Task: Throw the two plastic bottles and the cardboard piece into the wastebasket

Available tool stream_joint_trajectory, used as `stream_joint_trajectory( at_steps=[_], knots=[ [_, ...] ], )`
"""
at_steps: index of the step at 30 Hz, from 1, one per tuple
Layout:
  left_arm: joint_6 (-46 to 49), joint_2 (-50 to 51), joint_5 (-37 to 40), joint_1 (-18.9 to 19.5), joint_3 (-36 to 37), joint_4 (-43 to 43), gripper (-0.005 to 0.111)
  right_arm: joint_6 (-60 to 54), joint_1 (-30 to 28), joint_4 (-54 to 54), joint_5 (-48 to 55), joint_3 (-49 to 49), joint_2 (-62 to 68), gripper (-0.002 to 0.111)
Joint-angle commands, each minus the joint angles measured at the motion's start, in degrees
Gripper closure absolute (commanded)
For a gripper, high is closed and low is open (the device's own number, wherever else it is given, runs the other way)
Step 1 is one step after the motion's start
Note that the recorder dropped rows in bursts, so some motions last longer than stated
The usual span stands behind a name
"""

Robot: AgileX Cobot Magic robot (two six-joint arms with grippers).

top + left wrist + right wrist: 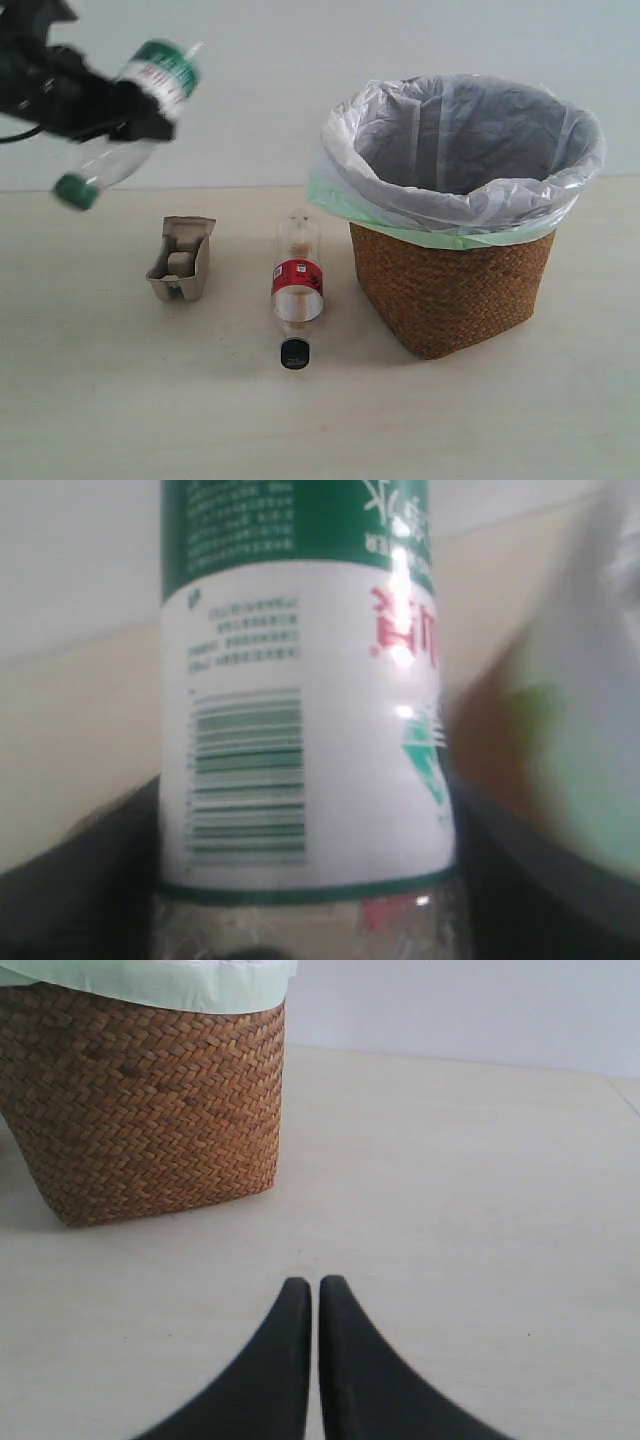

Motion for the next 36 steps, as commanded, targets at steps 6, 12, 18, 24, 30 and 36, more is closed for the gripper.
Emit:
stream_joint_trajectory(
  at_steps=[6, 12, 18, 24, 30, 36],
  knots=[
    [-0.9, 5.0, -1.7, -14.7, -17.8, -4.8, 0.0, 0.0, -0.3, 0.0, -0.3, 0.0, -0.3, 0.108],
    [-1.9, 6.0, -1.8, -14.7, -17.8, -4.3, 0.0, 0.0, -0.3, 0.0, -0.3, 0.0, -0.3, 0.108],
    [-1.4, 6.0, 2.1, -14.7, -17.8, 0.1, 0.0, 0.0, -0.3, 0.0, -0.3, 0.0, -0.3, 0.108],
    [-14.3, 5.1, 8.5, -12.5, -17.8, 20.9, 0.026, 0.0, -0.3, 0.0, -0.3, 0.0, -0.3, 0.108],
    [-11.1, 5.3, 28.1, -7.3, -15.5, 24.3, 0.041, 0.0, -0.3, 0.0, -0.3, 0.0, -0.3, 0.108],
    [-0.8, 5.4, 39.4, -7.0, -8.0, 22.4, 0.025, 0.0, -0.3, 0.0, -0.3, 0.0, -0.3, 0.108]
  ],
)
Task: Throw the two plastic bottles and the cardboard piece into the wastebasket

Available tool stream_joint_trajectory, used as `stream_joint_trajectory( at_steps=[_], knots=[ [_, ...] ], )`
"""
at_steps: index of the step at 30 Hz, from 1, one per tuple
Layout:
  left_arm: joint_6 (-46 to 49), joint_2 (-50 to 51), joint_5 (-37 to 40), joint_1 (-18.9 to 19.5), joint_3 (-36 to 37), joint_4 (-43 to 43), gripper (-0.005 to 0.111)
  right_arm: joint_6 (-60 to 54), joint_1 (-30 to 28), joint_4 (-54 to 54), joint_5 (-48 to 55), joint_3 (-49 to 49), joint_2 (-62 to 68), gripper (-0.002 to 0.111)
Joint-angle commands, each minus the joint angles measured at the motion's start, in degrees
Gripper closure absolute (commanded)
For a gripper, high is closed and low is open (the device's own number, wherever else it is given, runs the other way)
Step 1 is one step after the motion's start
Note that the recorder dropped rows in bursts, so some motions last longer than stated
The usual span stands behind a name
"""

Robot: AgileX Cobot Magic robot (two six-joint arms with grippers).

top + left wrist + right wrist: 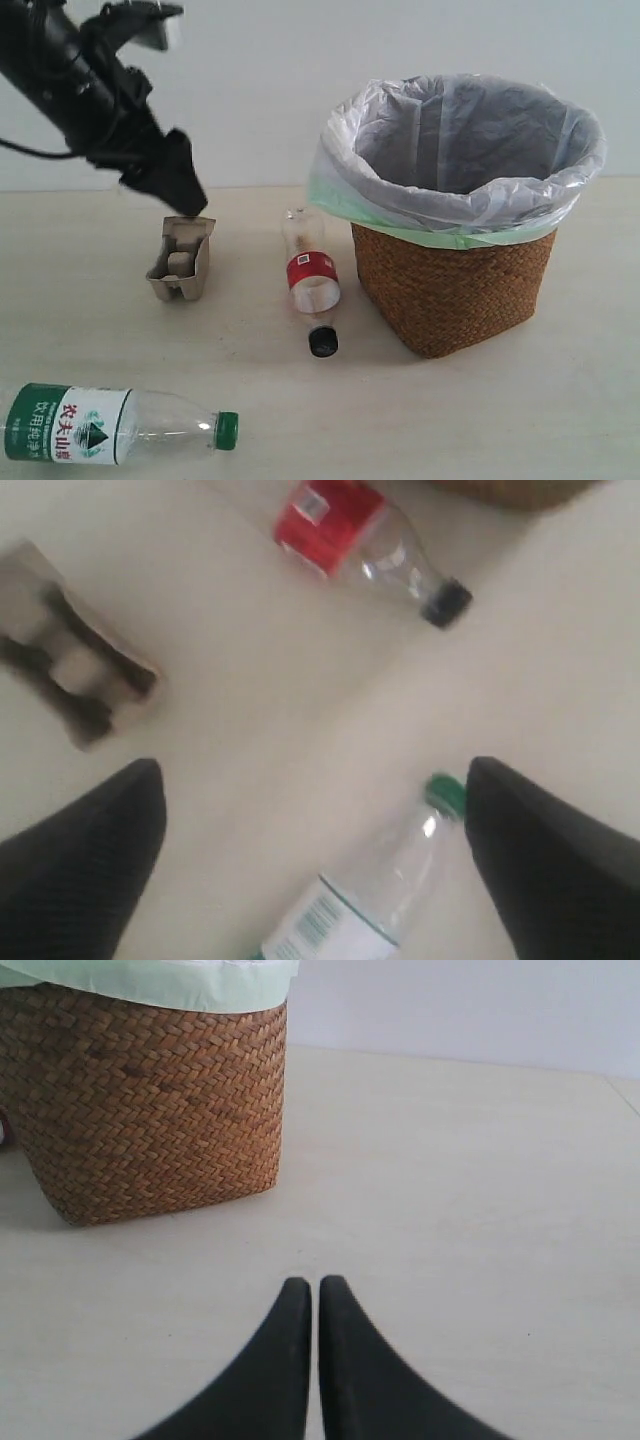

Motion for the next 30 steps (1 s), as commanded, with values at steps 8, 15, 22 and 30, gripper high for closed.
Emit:
stream_joint_trajectory(
  at_steps=[8, 15, 22, 30],
  knots=[
    [11.3, -0.4, 4.2, -8.3, 19.8, 18.7, 0.025, 0.0, -0.3, 0.0, -0.3, 0.0, -0.3, 0.108],
    [14.9, -0.4, -3.3, -8.4, 28.4, 19.4, 0.025, 0.0, -0.3, 0.0, -0.3, 0.0, -0.3, 0.108],
    [16.0, -0.4, -18.9, -8.4, 36.8, 19.7, 0.02, 0.0, -0.3, 0.0, -0.3, 0.0, -0.3, 0.108],
    [5.1, -0.4, -30.9, -8.4, 40.9, 21.6, 0.054, 0.0, -0.3, 0.0, -0.3, 0.0, -0.3, 0.108]
  ],
)
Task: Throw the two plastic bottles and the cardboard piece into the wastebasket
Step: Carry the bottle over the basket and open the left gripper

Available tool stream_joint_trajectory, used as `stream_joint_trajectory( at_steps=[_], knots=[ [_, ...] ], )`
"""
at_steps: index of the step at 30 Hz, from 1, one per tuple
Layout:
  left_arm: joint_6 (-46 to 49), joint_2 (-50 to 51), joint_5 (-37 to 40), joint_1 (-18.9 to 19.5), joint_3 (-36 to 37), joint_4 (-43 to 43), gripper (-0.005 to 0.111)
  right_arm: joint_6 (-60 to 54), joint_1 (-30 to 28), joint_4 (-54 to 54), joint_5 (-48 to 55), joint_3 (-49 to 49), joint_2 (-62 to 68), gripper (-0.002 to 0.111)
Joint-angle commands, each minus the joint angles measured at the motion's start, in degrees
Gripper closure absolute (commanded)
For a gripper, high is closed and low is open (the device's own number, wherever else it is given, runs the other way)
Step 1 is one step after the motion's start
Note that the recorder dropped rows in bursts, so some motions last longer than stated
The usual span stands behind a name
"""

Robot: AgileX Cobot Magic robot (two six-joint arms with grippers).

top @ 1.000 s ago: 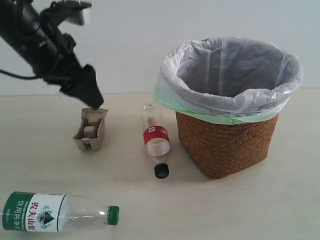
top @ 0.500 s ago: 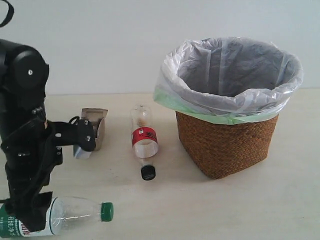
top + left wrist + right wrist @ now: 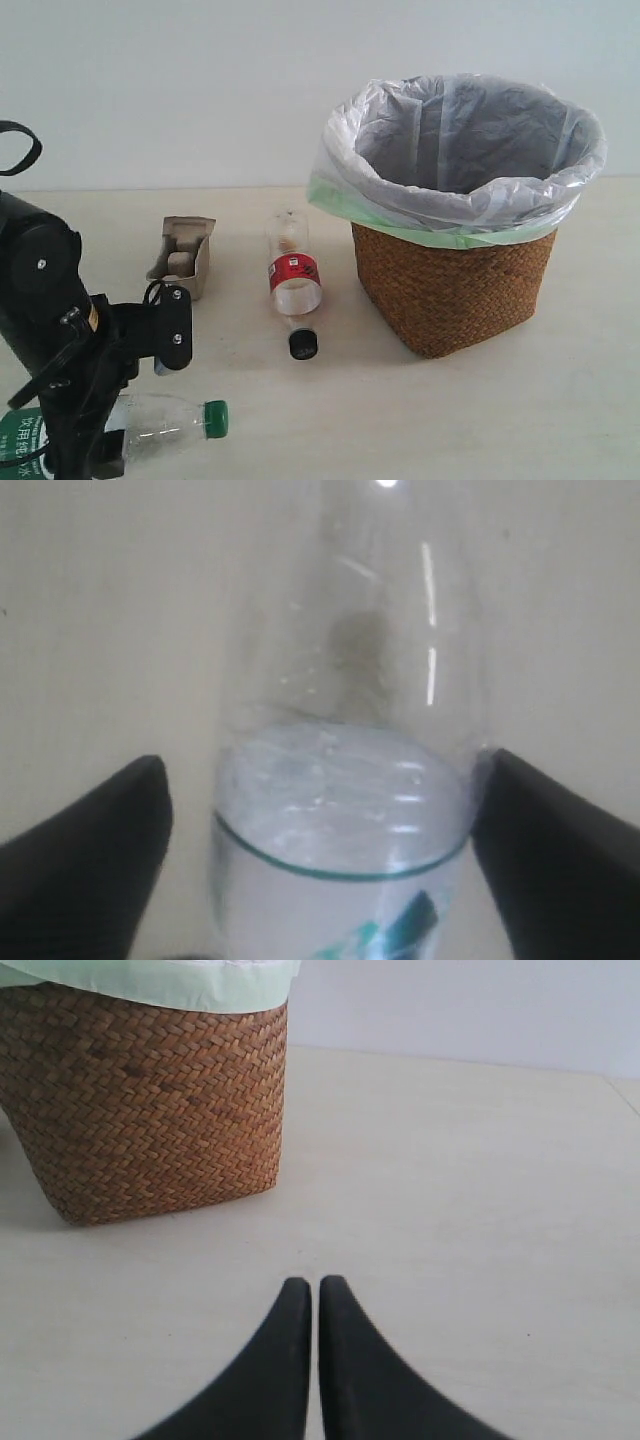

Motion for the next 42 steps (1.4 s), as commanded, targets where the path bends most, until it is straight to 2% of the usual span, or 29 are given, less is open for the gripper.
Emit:
stream_joint_trajectory(
  at_steps=[1, 4, 5, 9, 15, 23, 27, 30, 33, 37, 40, 42],
  knots=[
    [-9.5, -0.4, -5.7, -0.3, 1.7, 0.7, 0.063, 0.0, -0.3, 0.0, -0.3, 0.0, -0.3, 0.108],
    [-10.1, -0.4, -4.8, -0.3, 1.6, 2.9, 0.097, 0.0, -0.3, 0.0, -0.3, 0.0, -0.3, 0.108],
    [-10.0, -0.4, -3.9, -0.3, 1.5, 4.2, 0.102, 0.0, -0.3, 0.0, -0.3, 0.0, -0.3, 0.108],
    [-10.1, -1.7, 0.7, -0.3, -0.1, 9.4, 0.103, 0.0, -0.3, 0.0, -0.3, 0.0, -0.3, 0.108],
    [-12.2, -8.9, 6.9, -0.3, -6.9, 18.2, 0.103, 0.0, -0.3, 0.0, -0.3, 0.0, -0.3, 0.108],
    [-38.2, -15.6, 16.6, -0.2, -17.3, 52.5, 0.103, 0.0, -0.3, 0.0, -0.3, 0.0, -0.3, 0.108],
    [-59.3, -15.6, 22.2, 0.3, -18.7, 70.7, 0.103, 0.0, -0.3, 0.0, -0.3, 0.0, -0.3, 0.108],
    [-68.5, -15.5, 26.7, 1.1, -18.7, 78.5, 0.103, 0.0, -0.3, 0.0, -0.3, 0.0, -0.3, 0.108],
    [-69.1, -15.5, 27.7, 2.4, -18.7, 78.0, 0.103, 0.0, -0.3, 0.0, -0.3, 0.0, -0.3, 0.108],
    [-69.4, -15.5, 25.9, 4.2, -18.7, 73.1, 0.103, 0.0, -0.3, 0.0, -0.3, 0.0, -0.3, 0.108],
    [-69.2, -15.5, 19.9, 4.7, -18.7, 63.4, 0.103, 0.0, -0.3, 0.0, -0.3, 0.0, -0.3, 0.108],
    [-66.7, -15.5, 12.2, 4.7, -18.0, 54.7, 0.103, 0.0, -0.3, 0.0, -0.3, 0.0, -0.3, 0.108]
  ],
)
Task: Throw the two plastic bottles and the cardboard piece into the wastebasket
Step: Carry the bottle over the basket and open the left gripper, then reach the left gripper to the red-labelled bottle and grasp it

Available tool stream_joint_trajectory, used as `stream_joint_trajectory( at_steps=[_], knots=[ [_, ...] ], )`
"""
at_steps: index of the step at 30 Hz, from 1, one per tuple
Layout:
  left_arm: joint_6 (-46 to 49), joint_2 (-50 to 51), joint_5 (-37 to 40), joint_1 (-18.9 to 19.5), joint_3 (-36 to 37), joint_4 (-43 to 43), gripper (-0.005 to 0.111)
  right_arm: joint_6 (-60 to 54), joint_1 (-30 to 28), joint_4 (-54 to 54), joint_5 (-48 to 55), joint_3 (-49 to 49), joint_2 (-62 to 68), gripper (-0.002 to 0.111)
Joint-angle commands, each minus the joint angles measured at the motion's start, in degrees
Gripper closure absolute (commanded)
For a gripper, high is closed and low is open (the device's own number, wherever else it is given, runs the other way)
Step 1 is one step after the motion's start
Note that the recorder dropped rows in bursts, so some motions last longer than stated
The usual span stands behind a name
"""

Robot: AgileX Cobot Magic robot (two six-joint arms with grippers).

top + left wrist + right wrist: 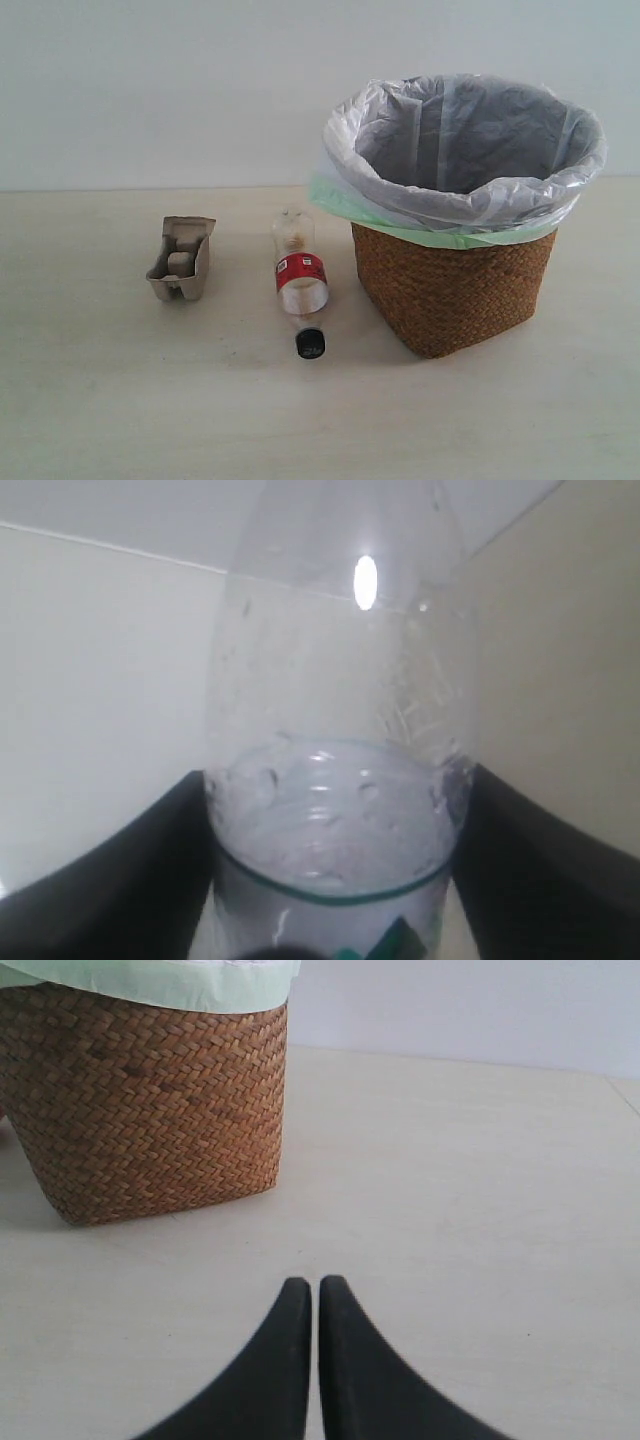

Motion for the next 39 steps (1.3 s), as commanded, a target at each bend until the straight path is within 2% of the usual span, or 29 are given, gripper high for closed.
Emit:
stream_joint_trajectory(
  at_steps=[1, 3, 6, 8, 11, 14, 15, 17, 19, 25, 32, 35, 39],
  knots=[
    [3.1, -0.1, -14.4, 0.1, 1.0, -17.1, 0.103, 0.0, -0.3, 0.0, -0.3, 0.0, -0.3, 0.108],
    [6.6, 0.3, -24.0, -0.8, 1.9, -26.8, 0.103, 0.0, -0.3, 0.0, -0.3, 0.0, -0.3, 0.108],
    [11.6, 0.7, -38.8, -4.2, 1.6, -37.6, 0.103, 0.0, -0.3, 0.0, -0.3, 0.0, -0.3, 0.108],
    [13.4, 0.6, -50.1, -8.1, 0.4, -41.5, 0.103, 0.0, -0.3, 0.0, -0.3, 0.0, -0.3, 0.108],
    [11.6, 1.5, -71.7, -12.6, -2.8, -44.4, 0.099, 0.0, -0.3, 0.0, -0.3, 0.0, -0.3, 0.108],
    [2.1, 5.5, -89.0, -14.6, -6.5, -45.8, 0.072, 0.0, -0.3, 0.0, -0.3, 0.0, -0.3, 0.108],
    [-0.4, 7.2, -91.4, -15.0, -7.8, -45.8, 0.057, 0.0, -0.3, 0.0, -0.3, 0.0, -0.3, 0.108],
    [-3.3, 10.4, -89.7, -15.7, -10.4, -45.9, 0.027, 0.0, -0.3, 0.0, -0.3, 0.0, -0.3, 0.108],
    [-4.3, 13.5, -84.7, -15.8, -12.6, -46.0, -0.004, 0.0, -0.3, 0.0, -0.3, 0.0, -0.3, 0.108],
    [-4.6, 16.9, -82.6, -15.8, -13.0, -46.1, -0.002, 0.0, -0.3, 0.0, -0.3, 0.0, -0.3, 0.108],
    [-2.8, 15.2, -81.7, -15.8, -13.1, -46.1, -0.002, 0.0, -0.3, 0.0, -0.3, 0.0, -0.3, 0.108],
    [3.3, 12.5, -75.4, -15.8, -13.1, -46.1, -0.002, 0.0, -0.3, 0.0, -0.3, 0.0, -0.3, 0.108],
    [8.3, 9.1, -60.8, -15.1, -13.1, -46.1, -0.002, 0.0, -0.3, 0.0, -0.3, 0.0, -0.3, 0.108]
  ],
)
